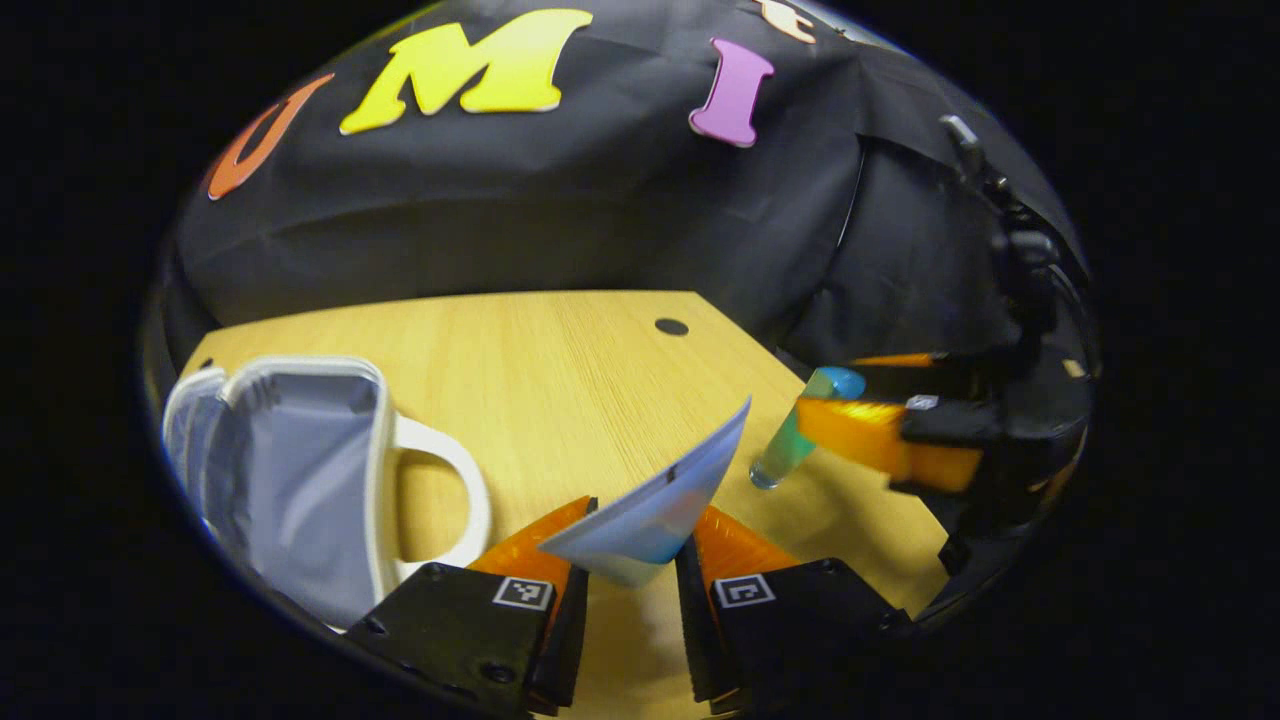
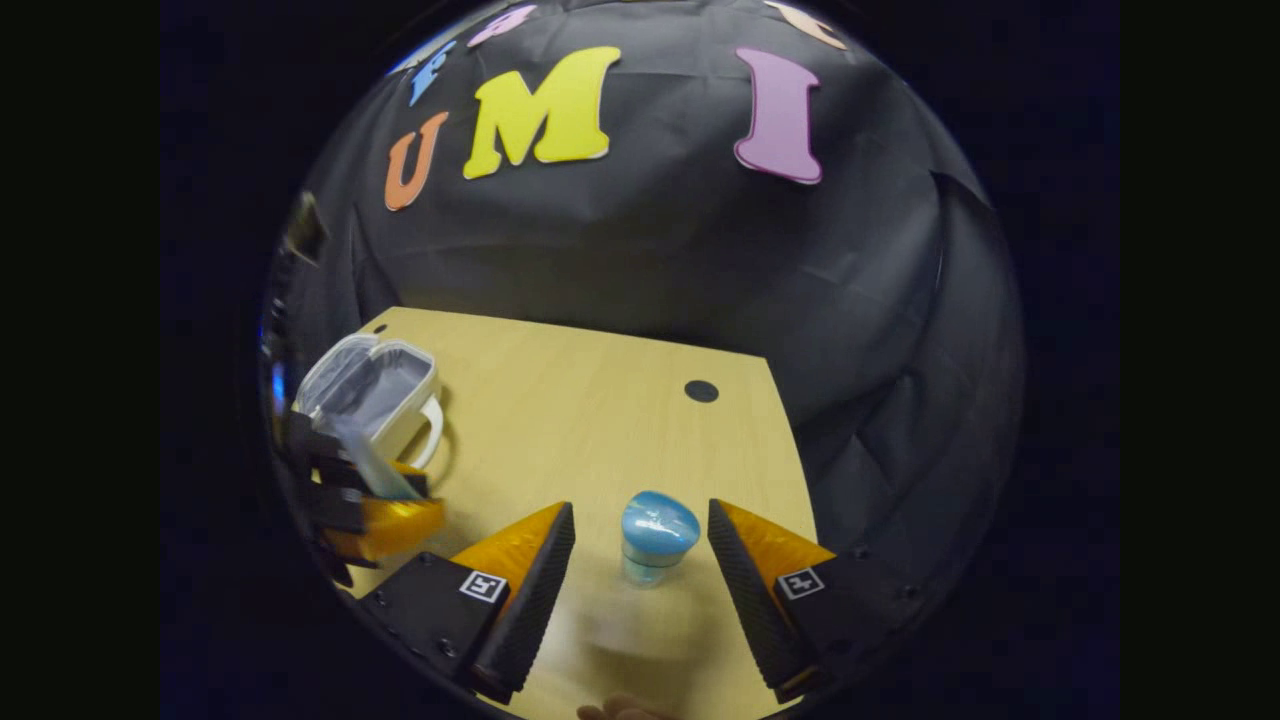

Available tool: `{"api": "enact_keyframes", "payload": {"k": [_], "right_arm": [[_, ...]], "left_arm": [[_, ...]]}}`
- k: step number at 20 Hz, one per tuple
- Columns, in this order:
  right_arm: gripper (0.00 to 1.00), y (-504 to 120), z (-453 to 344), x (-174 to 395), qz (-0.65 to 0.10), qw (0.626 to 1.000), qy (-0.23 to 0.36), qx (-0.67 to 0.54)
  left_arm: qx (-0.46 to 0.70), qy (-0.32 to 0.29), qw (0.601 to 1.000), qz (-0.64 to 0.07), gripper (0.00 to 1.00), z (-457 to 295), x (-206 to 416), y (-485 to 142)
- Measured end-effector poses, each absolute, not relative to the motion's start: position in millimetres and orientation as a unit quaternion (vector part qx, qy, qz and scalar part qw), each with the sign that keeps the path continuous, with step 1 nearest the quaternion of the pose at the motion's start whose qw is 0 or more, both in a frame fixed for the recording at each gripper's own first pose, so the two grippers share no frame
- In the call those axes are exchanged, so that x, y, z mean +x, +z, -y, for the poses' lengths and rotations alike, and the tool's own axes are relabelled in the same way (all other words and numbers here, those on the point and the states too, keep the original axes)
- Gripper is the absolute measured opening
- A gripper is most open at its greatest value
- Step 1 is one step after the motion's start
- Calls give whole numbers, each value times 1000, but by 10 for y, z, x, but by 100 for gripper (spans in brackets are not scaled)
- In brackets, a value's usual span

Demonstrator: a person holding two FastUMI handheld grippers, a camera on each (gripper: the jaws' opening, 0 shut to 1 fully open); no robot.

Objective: First open the suitcase, pack the skin care products into it, and then close the suitcase.

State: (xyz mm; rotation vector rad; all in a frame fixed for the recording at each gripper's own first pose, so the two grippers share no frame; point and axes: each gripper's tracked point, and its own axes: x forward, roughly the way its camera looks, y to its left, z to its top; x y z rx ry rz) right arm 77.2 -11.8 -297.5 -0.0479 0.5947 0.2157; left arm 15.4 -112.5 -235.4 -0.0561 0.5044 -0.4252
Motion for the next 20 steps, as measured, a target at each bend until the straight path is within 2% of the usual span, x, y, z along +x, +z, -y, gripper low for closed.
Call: {"api": "enact_keyframes", "payload": {"k": [1, 5, 6, 7, 8, 9, 10, 11, 12, 13, 15, 17, 18, 20], "right_arm": [[80, -3048, 124, 813, -297, 950, 95, -18], [79, -3306, 201, 899, -317, 947, 43, 8], [78, -3353, 206, 914, -321, 946, 36, 11], [78, -3413, 222, 922, -324, 945, 29, 14], [77, -3424, 228, 941, -327, 945, 23, 21], [70, -3449, 217, 963, -328, 944, 22, 26], [70, -3481, 245, 957, -329, 944, 12, 23], [61, -3473, 250, 955, -328, 944, 11, 27], [60, -3462, 232, 950, -329, 944, 8, 31], [51, -3470, 244, 940, -328, 944, 1, 26], [42, -3466, 259, 861, -333, 943, -6, 14], [36, -3445, 228, 728, -344, 939, -7, 20], [38, -3408, 214, 647, -346, 938, -8, 26], [36, -3290, 166, 484, -342, 939, -8, 30]], "left_arm": [[-31, -200, 948, -246, 44, 1000, 59, -2239], [-21, -152, 957, -248, 44, 379, -269, -1940], [-8, -127, 961, -244, 43, 159, -286, -1883], [3, -90, 968, -232, 48, -71, -289, -1817], [11, -36, 976, -215, 43, -340, -268, -1704], [15, 2, 978, -208, 43, -548, -274, -1641], [13, 23, 977, -210, 42, -719, -305, -1629], [6, 28, 977, -211, 42, -818, -306, -1602], [-1, 31, 977, -211, 42, -970, -317, -1602], [2, 33, 977, -211, 42, -1083, -320, -1589], [10, 38, 977, -210, 42, -1201, -293, -1531], [5, 39, 976, -214, 42, -1295, -218, -1561], [2, 37, 974, -222, 42, -1317, -165, -1628], [3, 39, 970, -242, 42, -1425, -43, -1830]]}}
